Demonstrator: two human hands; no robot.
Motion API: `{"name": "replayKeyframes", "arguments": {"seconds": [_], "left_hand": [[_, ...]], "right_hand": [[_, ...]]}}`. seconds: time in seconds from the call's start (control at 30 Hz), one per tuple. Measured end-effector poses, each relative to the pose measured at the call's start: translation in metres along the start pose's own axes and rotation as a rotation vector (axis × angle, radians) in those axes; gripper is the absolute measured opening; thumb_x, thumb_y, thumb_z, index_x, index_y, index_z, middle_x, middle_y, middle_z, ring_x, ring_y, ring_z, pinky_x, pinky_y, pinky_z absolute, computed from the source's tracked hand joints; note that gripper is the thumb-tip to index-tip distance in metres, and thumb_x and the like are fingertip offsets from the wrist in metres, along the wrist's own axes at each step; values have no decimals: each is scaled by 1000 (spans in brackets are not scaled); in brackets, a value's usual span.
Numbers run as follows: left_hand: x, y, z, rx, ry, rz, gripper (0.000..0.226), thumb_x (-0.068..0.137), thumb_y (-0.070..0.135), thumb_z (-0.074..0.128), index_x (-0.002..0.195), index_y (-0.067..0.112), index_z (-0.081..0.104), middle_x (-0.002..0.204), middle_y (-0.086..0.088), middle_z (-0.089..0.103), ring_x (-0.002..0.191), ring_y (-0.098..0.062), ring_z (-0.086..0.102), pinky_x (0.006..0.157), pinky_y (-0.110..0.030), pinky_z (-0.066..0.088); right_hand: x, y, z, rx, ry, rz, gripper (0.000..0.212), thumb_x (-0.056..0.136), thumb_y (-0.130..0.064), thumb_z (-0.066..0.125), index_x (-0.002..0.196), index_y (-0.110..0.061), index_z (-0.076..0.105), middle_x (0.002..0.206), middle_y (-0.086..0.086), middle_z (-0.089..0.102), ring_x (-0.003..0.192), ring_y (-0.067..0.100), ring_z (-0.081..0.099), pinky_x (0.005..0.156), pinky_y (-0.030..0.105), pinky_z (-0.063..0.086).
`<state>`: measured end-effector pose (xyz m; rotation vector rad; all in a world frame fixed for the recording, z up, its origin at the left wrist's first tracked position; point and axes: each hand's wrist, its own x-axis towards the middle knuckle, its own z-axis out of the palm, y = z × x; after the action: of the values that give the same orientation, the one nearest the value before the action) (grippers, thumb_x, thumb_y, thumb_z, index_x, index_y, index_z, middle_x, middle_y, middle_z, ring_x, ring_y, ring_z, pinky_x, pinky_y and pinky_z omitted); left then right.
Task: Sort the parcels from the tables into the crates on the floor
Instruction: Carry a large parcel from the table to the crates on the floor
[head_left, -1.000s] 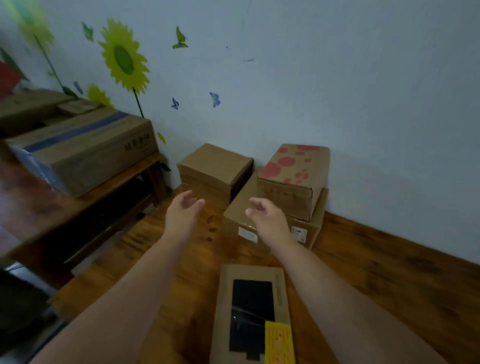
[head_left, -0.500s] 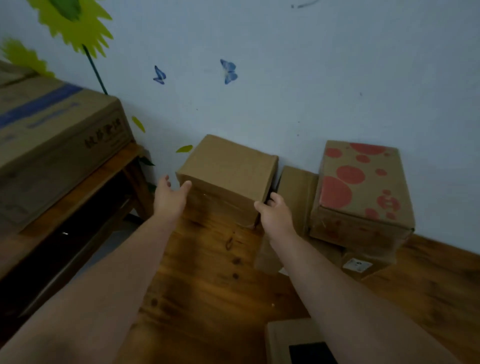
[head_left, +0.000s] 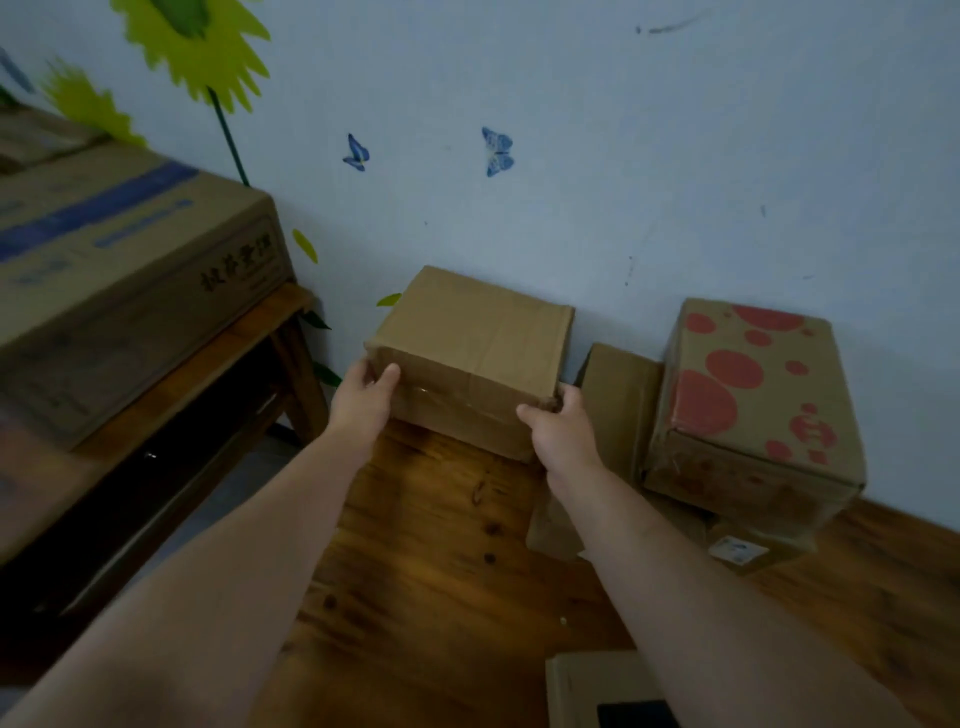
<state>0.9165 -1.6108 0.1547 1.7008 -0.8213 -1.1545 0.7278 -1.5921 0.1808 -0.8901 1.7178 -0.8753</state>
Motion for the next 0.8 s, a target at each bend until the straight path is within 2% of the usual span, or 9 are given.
{"name": "replayKeyframes", "arguments": {"seconds": [0.27, 0.37, 0.57, 0.67, 0.73, 0.8], "left_hand": [[-73, 24, -26, 5, 110, 152, 48, 98, 28, 49, 143, 20, 35, 141, -6, 45, 129, -25, 44, 104, -45, 41], [-110, 26, -32, -13, 188, 235, 39, 99, 22, 47, 137, 21, 40, 136, -5, 48, 122, -24, 48, 97, -40, 45], [-192, 21, -54, -91, 286, 364, 27, 98, 17, 47, 117, 36, 50, 125, 2, 54, 114, -21, 54, 96, -49, 48], [-233, 16, -62, -45, 309, 407, 34, 98, 16, 48, 125, 36, 50, 126, 3, 55, 114, -20, 53, 96, -46, 47], [-252, 9, -65, -35, 323, 402, 38, 97, 16, 49, 132, 32, 50, 129, 3, 55, 115, -19, 53, 97, -44, 47], [-273, 3, -68, -39, 347, 376, 38, 97, 16, 50, 133, 28, 52, 126, 4, 59, 114, -18, 55, 97, -45, 48]], "right_hand": [[-53, -7, -25, 83, -43, -136, 53, 90, -9, 62, 136, -19, 39, 130, 4, 54, 117, 25, 53, 99, 44, 47], [-77, -3, -36, 104, -85, -191, 53, 89, -6, 63, 136, -17, 40, 130, 4, 54, 118, 26, 53, 101, 46, 46], [-129, 14, -60, 215, -185, -301, 57, 85, 4, 63, 135, -14, 43, 130, 4, 56, 121, 24, 53, 103, 47, 44], [-155, 28, -76, 245, -242, -344, 63, 85, 8, 61, 140, -14, 40, 128, -1, 53, 123, 18, 49, 106, 42, 42], [-168, 37, -84, 238, -253, -365, 65, 84, 7, 63, 141, -13, 41, 137, 4, 52, 128, 21, 47, 107, 44, 40], [-183, 45, -92, 238, -245, -374, 60, 84, 6, 63, 138, -14, 44, 136, 7, 54, 127, 23, 49, 106, 45, 42]]}}
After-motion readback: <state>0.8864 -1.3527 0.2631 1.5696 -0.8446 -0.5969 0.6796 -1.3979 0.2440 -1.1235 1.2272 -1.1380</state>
